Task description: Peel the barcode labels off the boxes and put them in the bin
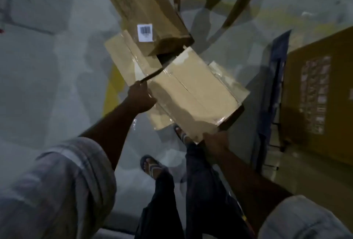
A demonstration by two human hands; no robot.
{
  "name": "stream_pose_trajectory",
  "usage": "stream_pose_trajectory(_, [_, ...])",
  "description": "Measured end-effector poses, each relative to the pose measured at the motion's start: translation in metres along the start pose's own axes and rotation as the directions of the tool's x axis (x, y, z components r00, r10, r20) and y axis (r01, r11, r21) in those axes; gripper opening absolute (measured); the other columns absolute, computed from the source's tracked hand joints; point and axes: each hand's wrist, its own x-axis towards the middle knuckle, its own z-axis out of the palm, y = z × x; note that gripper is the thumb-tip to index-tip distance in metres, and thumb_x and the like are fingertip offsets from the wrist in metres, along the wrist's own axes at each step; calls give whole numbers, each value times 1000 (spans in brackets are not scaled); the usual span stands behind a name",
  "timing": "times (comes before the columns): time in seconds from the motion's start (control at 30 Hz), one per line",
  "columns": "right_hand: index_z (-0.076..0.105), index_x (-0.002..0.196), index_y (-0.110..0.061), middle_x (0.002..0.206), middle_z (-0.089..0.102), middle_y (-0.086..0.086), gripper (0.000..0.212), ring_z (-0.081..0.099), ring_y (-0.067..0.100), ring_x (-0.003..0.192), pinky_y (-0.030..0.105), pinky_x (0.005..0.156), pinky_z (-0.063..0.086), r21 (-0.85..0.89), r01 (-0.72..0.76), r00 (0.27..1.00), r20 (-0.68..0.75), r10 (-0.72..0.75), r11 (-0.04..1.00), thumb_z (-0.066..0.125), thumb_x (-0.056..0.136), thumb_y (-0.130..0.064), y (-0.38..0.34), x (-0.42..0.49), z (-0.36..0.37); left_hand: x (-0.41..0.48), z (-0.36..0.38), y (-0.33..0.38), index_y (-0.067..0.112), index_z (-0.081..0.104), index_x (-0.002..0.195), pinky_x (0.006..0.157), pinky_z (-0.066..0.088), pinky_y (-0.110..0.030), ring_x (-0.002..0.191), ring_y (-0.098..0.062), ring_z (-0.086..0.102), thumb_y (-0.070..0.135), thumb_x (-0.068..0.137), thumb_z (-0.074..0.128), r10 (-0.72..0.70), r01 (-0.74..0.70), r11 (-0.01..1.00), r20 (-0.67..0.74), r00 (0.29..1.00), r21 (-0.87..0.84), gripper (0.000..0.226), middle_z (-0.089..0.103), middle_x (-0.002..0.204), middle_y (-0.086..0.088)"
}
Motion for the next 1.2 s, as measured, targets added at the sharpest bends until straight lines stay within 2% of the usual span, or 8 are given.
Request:
stream_pose_trajectory(0.1, [64,112,-5,97,69,14,59,65,28,80,33,68,52,273,-105,992,96,82,956,71,65,-40,4,8,19,15,12,2,-3,38,139,111,37,-47,131,-40,44,22,75,76,-70,70,997,31,997,-19,78,44,138,-25])
stream_pose_trajectory(0.2, [63,116,-10,104,69,14,40,67,29,90,31,61,51,374,-101,988,149,48,922,67,81,-29,-8,6,26,14,8,9,0,55,122,92,55,-45,104,-30,64,9,68,74,-54,72,982,105,993,-174,58,65,110,-16])
stream_pose_trajectory(0.47, [64,114,-14,111,68,9,43,64,29,98,36,90,52,373,279,946,-263,-188,885,64,79,-40,-44,-39,-41,-14,-83,53,7,65,105,79,54,-35,96,-31,66,44,54,72,6,-10,962,-17,1000,-275,64,67,105,-17])
stream_pose_trajectory(0.6, [63,125,-8,121,65,11,47,62,20,103,25,90,47,472,435,885,-380,-268,767,73,83,-27,-94,-70,-84,-42,-128,72,9,48,132,98,44,-37,121,-40,51,48,74,79,25,-54,977,-144,989,-205,77,47,129,-24])
stream_pose_trajectory(0.7, [54,137,-16,127,55,8,64,56,18,105,19,85,41,318,555,806,-434,-402,769,76,80,-35,-128,-101,-103,-72,-154,75,13,36,146,107,36,-43,127,-42,45,54,74,78,5,-43,990,-261,965,-138,93,42,136,-25])
stream_pose_trajectory(0.83, [43,142,-24,136,42,12,77,50,32,120,32,97,44,87,677,687,-431,-585,731,79,76,-42,-163,-152,-108,-118,-173,69,18,29,149,108,32,-45,130,-42,39,65,62,79,-75,36,993,-367,927,-110,111,39,139,-24])
stream_pose_trajectory(0.93, [35,144,-29,140,33,12,87,45,34,125,45,103,45,-90,739,611,-329,-720,668,78,72,-51,-180,-189,-104,-159,-182,63,17,28,149,108,28,-45,128,-43,35,68,56,80,-125,79,989,-438,890,-122,119,35,138,-25])
stream_pose_trajectory(1.2, [28,147,-39,151,20,12,97,35,37,136,49,105,42,-314,884,368,6,-930,348,81,66,-50,-211,-293,-80,-271,-220,12,25,16,154,109,31,-50,133,-42,24,75,49,79,-393,264,917,-568,724,-298,132,18,148,-20])
